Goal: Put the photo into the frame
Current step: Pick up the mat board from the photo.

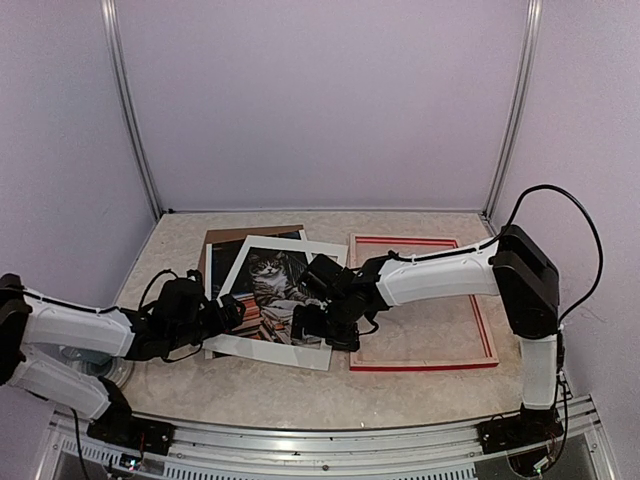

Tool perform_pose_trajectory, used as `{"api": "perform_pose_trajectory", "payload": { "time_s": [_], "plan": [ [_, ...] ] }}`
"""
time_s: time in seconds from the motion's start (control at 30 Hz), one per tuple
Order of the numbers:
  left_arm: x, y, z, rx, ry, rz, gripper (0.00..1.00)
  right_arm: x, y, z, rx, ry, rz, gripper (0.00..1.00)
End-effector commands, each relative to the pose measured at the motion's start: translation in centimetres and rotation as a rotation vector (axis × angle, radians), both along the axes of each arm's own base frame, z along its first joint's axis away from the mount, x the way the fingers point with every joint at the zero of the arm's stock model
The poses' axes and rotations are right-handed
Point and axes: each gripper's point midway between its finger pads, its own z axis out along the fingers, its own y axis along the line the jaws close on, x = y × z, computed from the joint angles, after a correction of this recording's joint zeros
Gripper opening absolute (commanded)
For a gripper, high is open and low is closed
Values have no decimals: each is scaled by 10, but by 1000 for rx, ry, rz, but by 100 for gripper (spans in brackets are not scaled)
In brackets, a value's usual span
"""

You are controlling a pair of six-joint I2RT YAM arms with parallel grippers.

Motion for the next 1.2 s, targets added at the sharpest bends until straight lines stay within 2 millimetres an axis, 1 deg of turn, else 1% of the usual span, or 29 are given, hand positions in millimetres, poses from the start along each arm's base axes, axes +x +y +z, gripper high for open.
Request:
{"api": "perform_pose_trajectory", "payload": {
  "time_s": [0.0,0.13,0.2,0.33,0.47,0.53,0.63,0.9,1.07,1.17],
  "plan": [
    [-5,0,-13,-7,29,-17,99,-6,2,-1,63,47,-42,99],
    [-8,0,-19,-6,44,-21,99,-6,2,5,99,53,-66,99],
    [-9,0,-21,-4,48,-23,99,-7,-2,7,119,46,-82,99],
    [-11,1,-24,0,55,-25,99,-5,-6,20,195,9,-111,99],
    [-13,1,-26,3,58,-28,99,-2,-8,29,273,-20,-121,99],
    [-14,1,-27,4,61,-29,99,-2,-9,29,279,-19,-125,99],
    [-15,0,-28,4,62,-32,99,-1,-8,24,253,-12,-123,99],
    [-17,0,-29,1,63,-35,99,1,5,12,261,16,-118,99],
    [-18,-1,-28,0,60,-40,99,3,4,15,278,12,-142,99],
    [-19,-2,-28,-2,60,-44,99,3,0,22,324,-1,-170,98]
  ]
}}
